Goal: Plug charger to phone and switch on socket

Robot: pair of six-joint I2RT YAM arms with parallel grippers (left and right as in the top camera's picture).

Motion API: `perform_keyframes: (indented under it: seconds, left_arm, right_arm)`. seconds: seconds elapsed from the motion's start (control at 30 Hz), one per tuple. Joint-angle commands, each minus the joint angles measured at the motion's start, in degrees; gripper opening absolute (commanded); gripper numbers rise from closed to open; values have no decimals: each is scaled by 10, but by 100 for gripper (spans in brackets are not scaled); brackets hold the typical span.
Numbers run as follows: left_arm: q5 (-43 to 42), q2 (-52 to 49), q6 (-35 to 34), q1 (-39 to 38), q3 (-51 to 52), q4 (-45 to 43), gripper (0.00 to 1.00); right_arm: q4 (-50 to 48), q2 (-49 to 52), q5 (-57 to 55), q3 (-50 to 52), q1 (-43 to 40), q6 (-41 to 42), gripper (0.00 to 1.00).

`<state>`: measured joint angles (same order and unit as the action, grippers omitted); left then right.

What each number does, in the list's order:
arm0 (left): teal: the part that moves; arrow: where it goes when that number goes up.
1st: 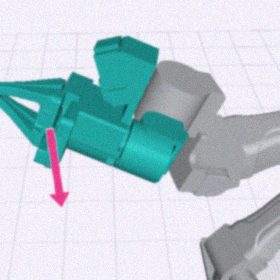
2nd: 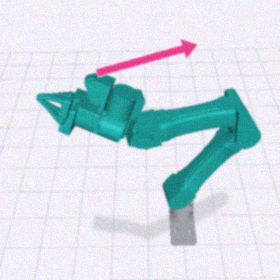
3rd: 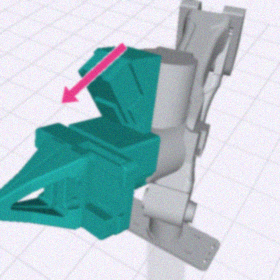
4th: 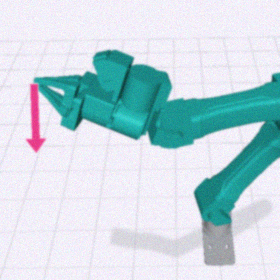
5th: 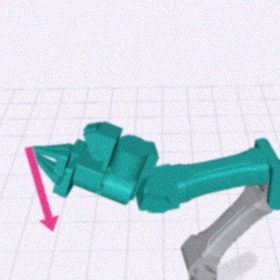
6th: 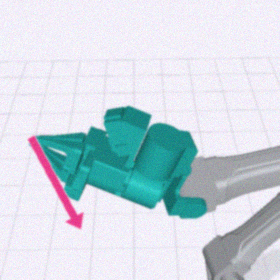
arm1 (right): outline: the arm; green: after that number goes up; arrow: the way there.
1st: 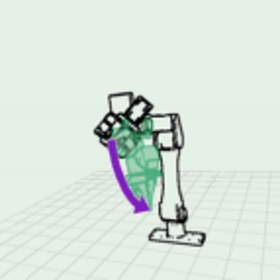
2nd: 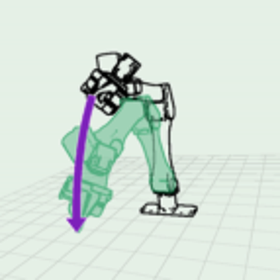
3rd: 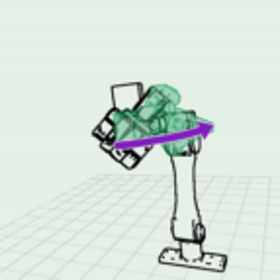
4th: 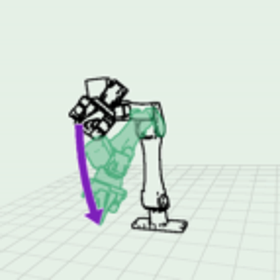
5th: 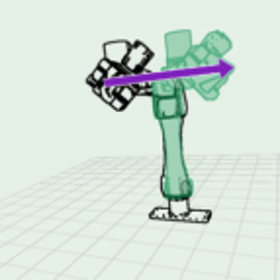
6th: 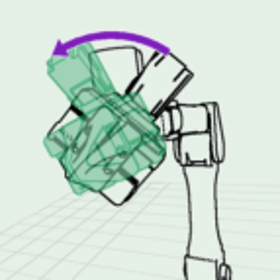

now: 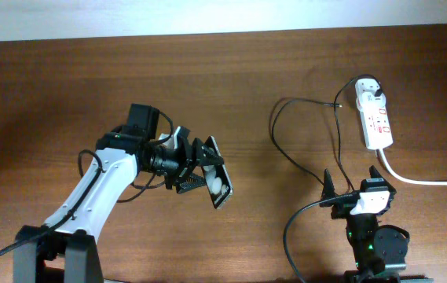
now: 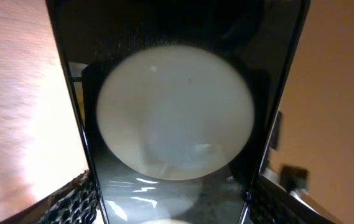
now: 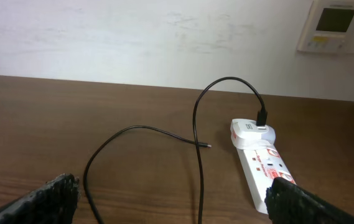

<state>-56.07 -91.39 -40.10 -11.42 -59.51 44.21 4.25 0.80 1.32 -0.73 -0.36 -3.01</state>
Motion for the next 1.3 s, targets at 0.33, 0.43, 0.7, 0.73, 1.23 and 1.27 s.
perform_keyframes:
  seconds: [0.33,0.43,0.7,0.73,1.23,1.27]
  left_arm:
    - [-106,3,-24,0,-1,-3,74]
    - [-106,3,-24,0,-1,-3,74]
    - [-106,3,-24,0,-1,-3,74]
    - [-105,3,-24,0,-1,-3,74]
    - [-102,3,-28,0,-1,-7,75]
    - [-102,3,-28,0,-1,-7,75]
  right_arm:
    - [1,-4,-3,4,3,0,99]
    - [1,-4,-3,4,3,0,99]
    - [1,-4,-3,4,3,0,99]
    - [1,-4,-3,4,3,0,99]
    - [0,-4,-8,4,3,-3,99]
    - [-5,-4,-35,4,3,-27,99]
